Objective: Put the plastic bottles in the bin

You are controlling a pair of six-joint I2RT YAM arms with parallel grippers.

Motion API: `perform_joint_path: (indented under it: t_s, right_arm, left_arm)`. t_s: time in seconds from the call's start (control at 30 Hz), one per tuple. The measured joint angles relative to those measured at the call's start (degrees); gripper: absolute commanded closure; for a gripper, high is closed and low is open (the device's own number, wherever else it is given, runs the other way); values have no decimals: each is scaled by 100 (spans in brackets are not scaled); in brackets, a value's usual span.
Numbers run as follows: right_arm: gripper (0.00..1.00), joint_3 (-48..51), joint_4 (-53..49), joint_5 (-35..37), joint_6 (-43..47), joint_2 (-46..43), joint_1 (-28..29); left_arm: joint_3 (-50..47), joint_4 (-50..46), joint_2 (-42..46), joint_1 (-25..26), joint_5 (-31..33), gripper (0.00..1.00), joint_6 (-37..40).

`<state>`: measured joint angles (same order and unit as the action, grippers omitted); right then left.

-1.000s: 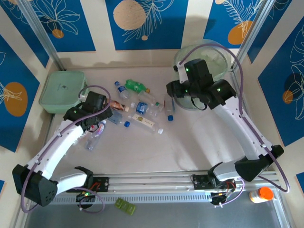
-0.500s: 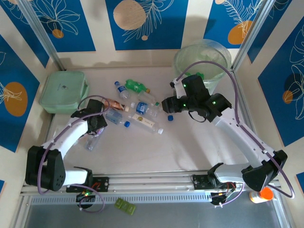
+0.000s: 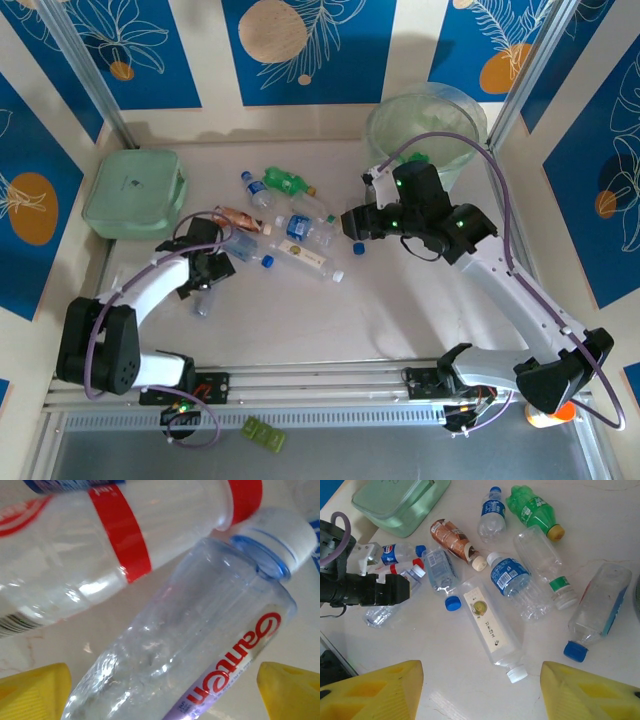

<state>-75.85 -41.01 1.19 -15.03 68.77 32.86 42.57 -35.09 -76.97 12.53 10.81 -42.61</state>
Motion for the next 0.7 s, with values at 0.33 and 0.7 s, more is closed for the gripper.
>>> perform_joint_path:
  t_s: [0.33, 0.7]
  right_arm:
    - [37, 46, 52, -219, -4, 0, -66]
    - [39, -13, 48, -352, -125, 17, -103]
  left_arm:
    - [-304, 164, -127, 2, -549, 23, -203]
    - [-352, 275, 2, 79, -739, 46, -302]
